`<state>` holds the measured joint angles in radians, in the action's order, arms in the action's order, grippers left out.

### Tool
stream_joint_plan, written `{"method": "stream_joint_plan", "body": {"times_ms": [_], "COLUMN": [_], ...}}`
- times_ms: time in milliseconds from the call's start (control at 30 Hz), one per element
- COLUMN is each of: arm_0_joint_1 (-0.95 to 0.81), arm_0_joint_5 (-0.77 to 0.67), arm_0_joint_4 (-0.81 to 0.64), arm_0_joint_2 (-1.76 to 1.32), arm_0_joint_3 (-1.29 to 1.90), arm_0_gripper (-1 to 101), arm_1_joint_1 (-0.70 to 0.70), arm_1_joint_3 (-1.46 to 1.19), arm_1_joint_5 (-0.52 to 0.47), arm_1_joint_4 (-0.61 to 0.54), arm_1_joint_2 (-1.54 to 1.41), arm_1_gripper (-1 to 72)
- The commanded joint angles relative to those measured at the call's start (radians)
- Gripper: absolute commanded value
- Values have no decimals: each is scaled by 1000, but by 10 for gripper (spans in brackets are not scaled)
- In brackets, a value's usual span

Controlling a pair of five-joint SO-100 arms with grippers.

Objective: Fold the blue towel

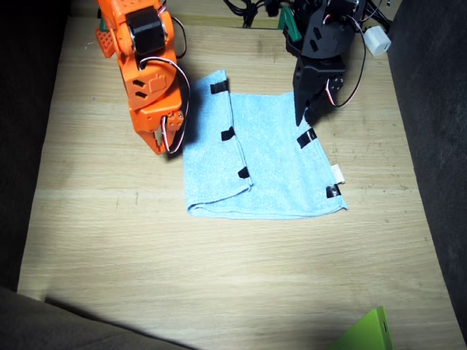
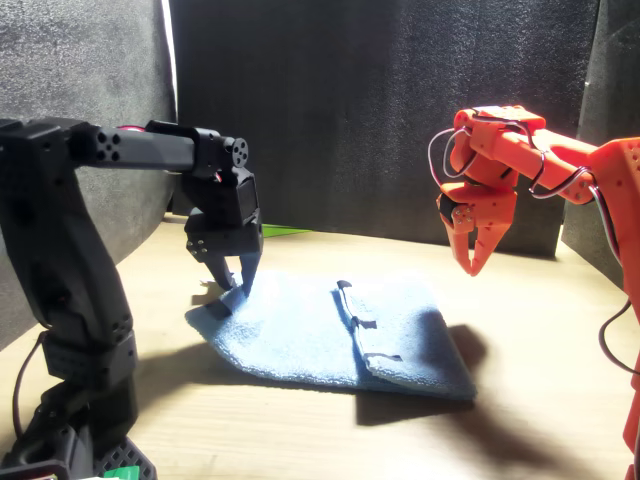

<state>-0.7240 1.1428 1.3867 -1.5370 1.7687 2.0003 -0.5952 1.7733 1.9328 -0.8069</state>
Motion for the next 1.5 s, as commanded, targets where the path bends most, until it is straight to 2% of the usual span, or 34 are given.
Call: {"method": "stream_joint_plan", "body": {"times_ms": [0, 233, 933, 1167, 1467], "arm_0_joint_1": [37, 118, 304, 348, 419], "arm_0_joint_5": [34, 74, 153, 155, 201], "arm_0_joint_4": [15, 92, 486, 667, 670], "arm_0_joint_2": [40, 150, 515, 661, 781], "arm_0_joint_3": [-61, -244, -1034, -1422, -1628], "arm_0_gripper": [-3, -3, -4, -4, -4], "arm_1_joint_1": [6, 0, -23, -46, -71], "arm_1_joint_3": [2, -3, -104, -126, -133], "arm_1_joint_5": [12, 14, 29, 28, 31], "arm_1_joint_4": [5, 8, 3, -12, -15], "arm_1_joint_2": [-9, 20, 0, 11, 14], "arm_1_gripper": [1, 1, 1, 1, 1]}}
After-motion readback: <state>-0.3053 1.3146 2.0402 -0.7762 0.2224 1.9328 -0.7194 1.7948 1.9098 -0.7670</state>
